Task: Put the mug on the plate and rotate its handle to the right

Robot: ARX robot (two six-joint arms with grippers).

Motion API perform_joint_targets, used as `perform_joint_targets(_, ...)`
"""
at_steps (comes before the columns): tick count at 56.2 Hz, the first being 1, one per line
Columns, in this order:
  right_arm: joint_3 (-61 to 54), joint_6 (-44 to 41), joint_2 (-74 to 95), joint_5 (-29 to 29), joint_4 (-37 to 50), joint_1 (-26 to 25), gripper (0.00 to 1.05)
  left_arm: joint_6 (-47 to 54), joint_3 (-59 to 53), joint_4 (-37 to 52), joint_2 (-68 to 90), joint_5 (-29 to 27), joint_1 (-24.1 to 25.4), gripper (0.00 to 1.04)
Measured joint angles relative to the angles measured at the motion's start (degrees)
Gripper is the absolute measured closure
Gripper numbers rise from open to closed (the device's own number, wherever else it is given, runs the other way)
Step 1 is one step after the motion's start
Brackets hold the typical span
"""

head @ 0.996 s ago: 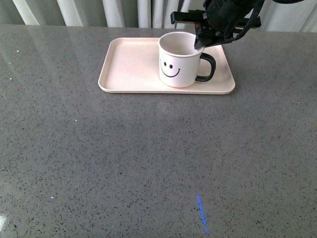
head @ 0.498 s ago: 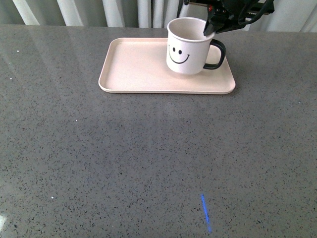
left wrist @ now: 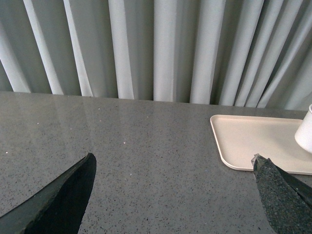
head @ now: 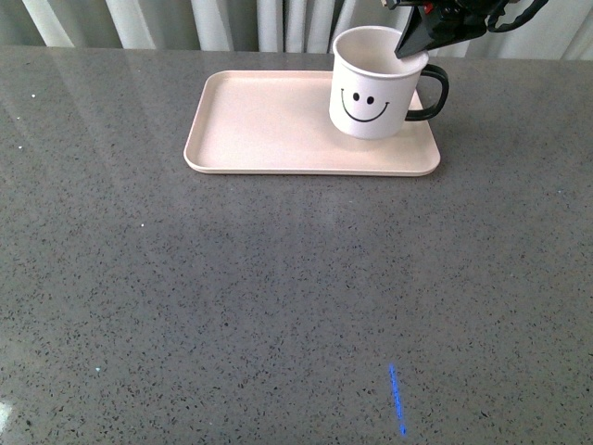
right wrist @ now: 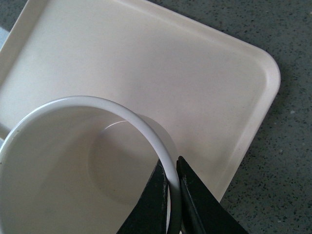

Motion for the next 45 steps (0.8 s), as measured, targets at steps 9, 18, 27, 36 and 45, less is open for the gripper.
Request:
perform_joint_targets(9, 1.2, -3.2, 0.3, -1.1, -1.2, 0.0, 1.03, 0.0, 0.0, 0.0, 0.0, 0.0, 0.0, 0.09)
perform_joint_targets(18, 3.8, -5.0, 1.3, -2.7, -1.8, 0.0, 1.03, 0.0, 0.0, 0.0, 0.0, 0.0, 0.0, 0.09)
perform_joint_targets(27, 5.7, -5.8, 2.8, -4.1, -2.3, 0.4, 1.03, 0.0, 0.0, 0.0, 0.0, 0.0, 0.0, 0.09)
perform_joint_targets(36, 6.8, -6.6, 4.5, -4.9, -2.7, 1.1, 1.03, 0.0, 0.0, 0.0, 0.0, 0.0, 0.0, 0.09)
perform_joint_targets(45, 8.2, -7.2, 6.3, -5.1, -3.4, 1.8, 1.03, 0.0, 0.0, 0.0, 0.0, 0.0, 0.0, 0.09)
